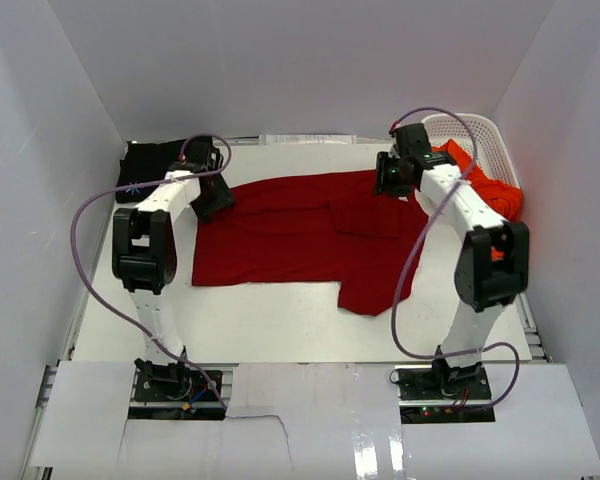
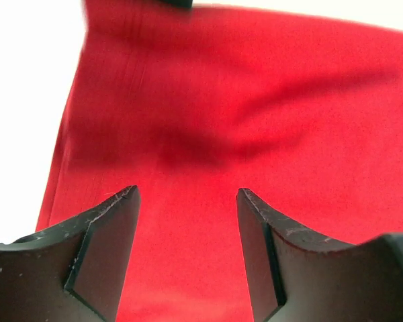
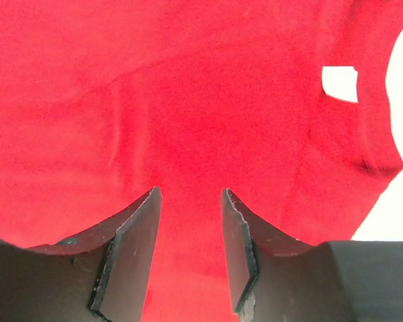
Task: Fold and stack the t-shirts
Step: Grap the side of the flattened tshirt closest away from the robot with both arms
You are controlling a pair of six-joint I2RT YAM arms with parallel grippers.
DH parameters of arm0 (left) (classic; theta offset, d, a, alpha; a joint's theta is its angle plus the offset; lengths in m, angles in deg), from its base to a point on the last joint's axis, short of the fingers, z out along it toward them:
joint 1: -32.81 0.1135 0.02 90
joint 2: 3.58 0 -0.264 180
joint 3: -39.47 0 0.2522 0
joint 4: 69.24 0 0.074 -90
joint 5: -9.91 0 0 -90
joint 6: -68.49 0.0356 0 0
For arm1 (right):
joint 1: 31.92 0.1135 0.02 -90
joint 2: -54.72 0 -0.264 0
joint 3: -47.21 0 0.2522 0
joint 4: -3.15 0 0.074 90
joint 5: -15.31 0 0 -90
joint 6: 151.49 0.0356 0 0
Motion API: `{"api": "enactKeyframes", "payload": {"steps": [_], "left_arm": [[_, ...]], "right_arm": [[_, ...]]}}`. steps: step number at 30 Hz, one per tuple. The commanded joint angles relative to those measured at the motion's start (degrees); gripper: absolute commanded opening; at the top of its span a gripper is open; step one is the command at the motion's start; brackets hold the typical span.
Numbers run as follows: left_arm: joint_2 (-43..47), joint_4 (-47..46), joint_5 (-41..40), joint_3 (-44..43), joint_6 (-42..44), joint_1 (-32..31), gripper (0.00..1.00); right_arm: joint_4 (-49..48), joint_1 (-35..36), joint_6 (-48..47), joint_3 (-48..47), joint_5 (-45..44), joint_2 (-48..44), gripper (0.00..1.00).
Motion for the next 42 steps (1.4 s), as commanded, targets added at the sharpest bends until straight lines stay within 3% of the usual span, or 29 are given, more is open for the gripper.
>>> {"api": "enactKeyframes", "payload": {"steps": [1, 6, 9, 11, 12, 14, 15, 16, 17, 23, 34, 42], "left_arm": [[14.1, 1.2, 4.0, 6.1, -0.6, -0.2, 0.7], [21.2, 1.1, 4.9, 10.9, -1.3, -8.3, 0.71], [22.1, -0.8, 6.3, 11.7, -3.9, -14.9, 0.71], [20.9, -4.1, 9.1, 11.8, -5.4, -19.8, 0.71], [20.2, -5.9, 10.4, 11.8, -5.2, -22.7, 0.71], [16.3, -8.8, 13.3, 9.7, -5.1, -25.2, 0.71], [14.8, -9.5, 14.0, 8.8, -4.8, -27.3, 0.71], [12.1, -10.6, 14.8, 7.9, -4.6, -28.1, 0.71], [10.9, -11.1, 15.4, 6.9, -4.5, -28.8, 0.71], [5.3, -16.3, 21.1, 3.9, -5.7, -31.1, 0.71], [5.0, -17.5, 21.4, 4.3, -6.0, -33.0, 0.71], [4.1, -17.7, 21.9, 4.3, -5.8, -32.9, 0.72]], "right_arm": [[1.4, -0.2, 0.1, 7.9, 2.1, -12.9, 0.48], [-7.5, -1.7, 5.1, 32.3, 8.8, -30.8, 0.5], [-11.4, -3.1, 8.9, 46.2, 7.8, -41.6, 0.5], [-13.7, -6.9, 11.9, 56.5, 7.3, -48.3, 0.59], [-16.5, -8.9, 12.4, 59.9, 8.8, -55.3, 0.69], [-18.0, -12.3, 12.5, 66.8, 10.1, -61.5, 0.76], [-18.1, -12.7, 12.6, 68.1, 9.3, -66.1, 0.91], [-17.9, -13.5, 12.8, 68.9, 8.7, -67.5, 0.97], [-17.8, -13.6, 12.6, 69.6, 7.9, -68.5, 0.97], [-19.2, -17.1, 11.6, 69.3, 10.8, -62.0, 0.97], [-30.7, -28.1, 8.1, 72.4, 27.5, -52.4, 0.99], [-40.4, -30.5, 8.6, 74.7, 36.1, -44.4, 1.0]]}}
